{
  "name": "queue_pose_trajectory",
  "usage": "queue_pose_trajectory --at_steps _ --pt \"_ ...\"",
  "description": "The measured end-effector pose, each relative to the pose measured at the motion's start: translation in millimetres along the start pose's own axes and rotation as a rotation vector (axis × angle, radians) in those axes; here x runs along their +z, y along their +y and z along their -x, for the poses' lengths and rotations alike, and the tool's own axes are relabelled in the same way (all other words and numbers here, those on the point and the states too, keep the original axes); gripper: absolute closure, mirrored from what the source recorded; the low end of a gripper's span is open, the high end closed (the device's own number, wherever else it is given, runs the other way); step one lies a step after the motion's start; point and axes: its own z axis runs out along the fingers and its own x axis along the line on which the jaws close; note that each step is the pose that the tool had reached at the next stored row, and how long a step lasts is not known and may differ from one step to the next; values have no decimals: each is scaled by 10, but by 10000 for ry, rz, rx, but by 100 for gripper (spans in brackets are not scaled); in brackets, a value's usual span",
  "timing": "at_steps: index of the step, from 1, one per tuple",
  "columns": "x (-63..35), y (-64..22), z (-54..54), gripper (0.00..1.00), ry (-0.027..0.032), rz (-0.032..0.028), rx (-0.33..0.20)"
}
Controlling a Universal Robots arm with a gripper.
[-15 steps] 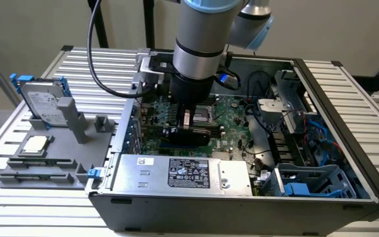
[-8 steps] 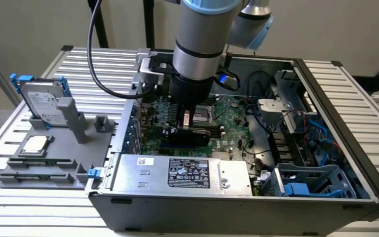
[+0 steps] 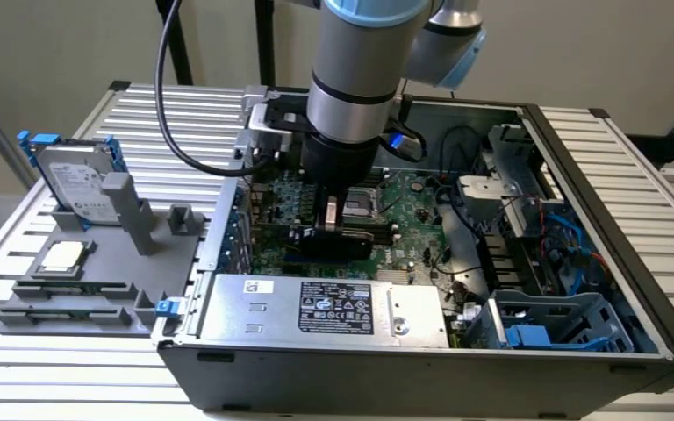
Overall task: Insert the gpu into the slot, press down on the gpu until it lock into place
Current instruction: 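Insert the gpu into the slot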
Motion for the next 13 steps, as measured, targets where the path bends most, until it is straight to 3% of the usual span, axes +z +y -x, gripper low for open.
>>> queue_pose_trajectory --at_steps 13 --pt "14 14 8 74 -7 4 0"
